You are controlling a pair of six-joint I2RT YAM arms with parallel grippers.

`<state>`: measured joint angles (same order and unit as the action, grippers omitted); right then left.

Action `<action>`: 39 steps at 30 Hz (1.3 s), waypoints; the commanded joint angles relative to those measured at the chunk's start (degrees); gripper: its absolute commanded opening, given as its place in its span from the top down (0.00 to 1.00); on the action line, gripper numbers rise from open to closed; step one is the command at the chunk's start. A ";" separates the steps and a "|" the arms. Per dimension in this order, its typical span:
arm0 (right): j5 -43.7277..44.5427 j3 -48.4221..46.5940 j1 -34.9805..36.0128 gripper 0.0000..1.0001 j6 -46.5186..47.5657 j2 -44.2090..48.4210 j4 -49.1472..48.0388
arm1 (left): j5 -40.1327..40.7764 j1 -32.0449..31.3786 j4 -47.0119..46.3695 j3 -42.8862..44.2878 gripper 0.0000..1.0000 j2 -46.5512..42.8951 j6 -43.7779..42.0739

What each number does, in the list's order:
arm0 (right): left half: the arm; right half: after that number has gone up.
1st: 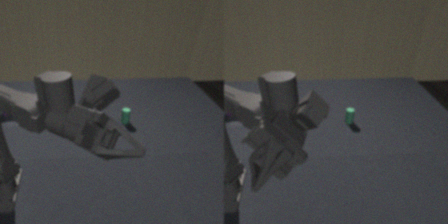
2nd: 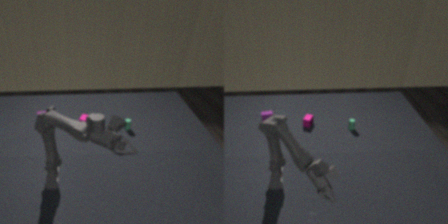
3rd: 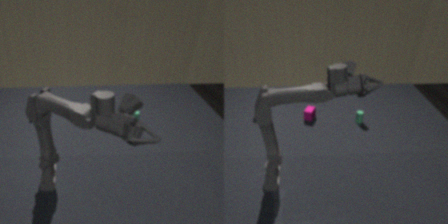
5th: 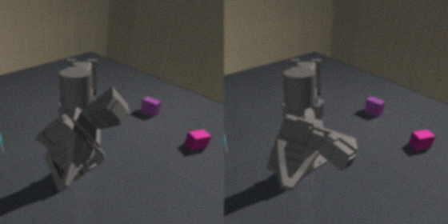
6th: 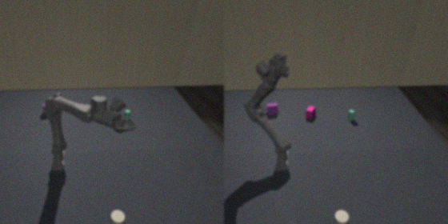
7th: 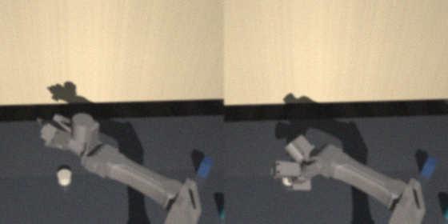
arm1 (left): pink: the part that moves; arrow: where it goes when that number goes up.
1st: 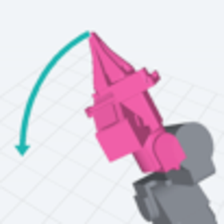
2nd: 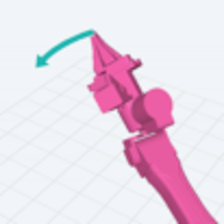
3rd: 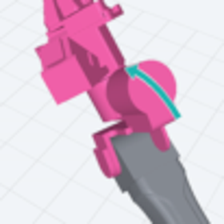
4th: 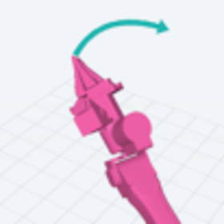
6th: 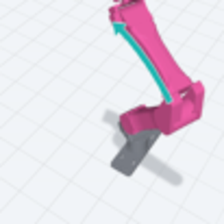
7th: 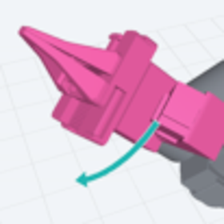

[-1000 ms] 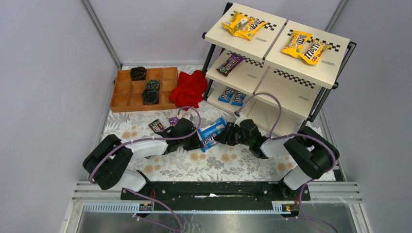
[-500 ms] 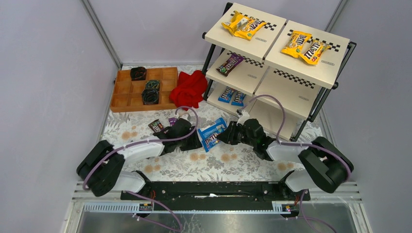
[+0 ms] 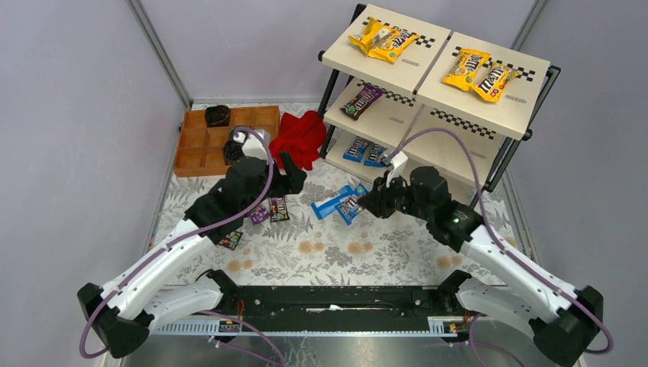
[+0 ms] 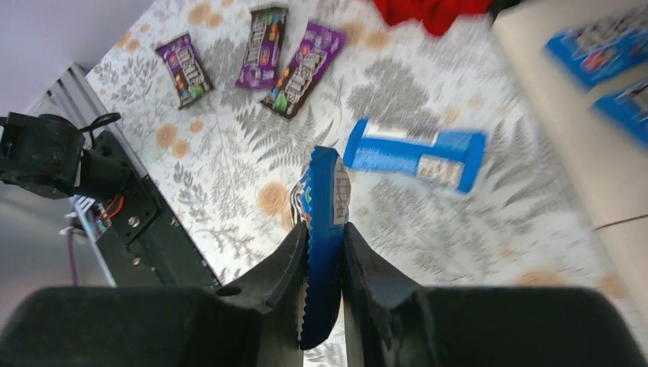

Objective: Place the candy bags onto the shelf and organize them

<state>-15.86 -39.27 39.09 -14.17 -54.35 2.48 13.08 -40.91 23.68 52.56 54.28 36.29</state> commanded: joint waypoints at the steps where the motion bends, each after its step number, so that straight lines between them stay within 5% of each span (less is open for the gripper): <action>1: 6.19 -12.91 -0.16 0.76 13.73 4.93 18.31 | 6.19 0.39 3.04 6.72 0.21 -0.58 -7.40; 13: 27.85 -30.54 -0.16 0.73 48.01 7.30 29.25 | 5.93 0.48 -0.83 14.88 0.20 -1.63 -14.17; 27: 47.27 -21.56 -0.20 0.79 82.66 -0.33 13.32 | 8.15 -0.05 -4.37 7.05 0.19 -8.65 -15.75; 39: 40.73 -23.59 -9.47 0.77 92.80 -13.32 7.94 | 10.93 -2.53 -4.56 6.23 0.19 -11.94 -16.73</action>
<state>26.92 -59.53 30.50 73.45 -66.06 13.76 21.91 -42.81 22.37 59.09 43.38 20.78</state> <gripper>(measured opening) 0.250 0.806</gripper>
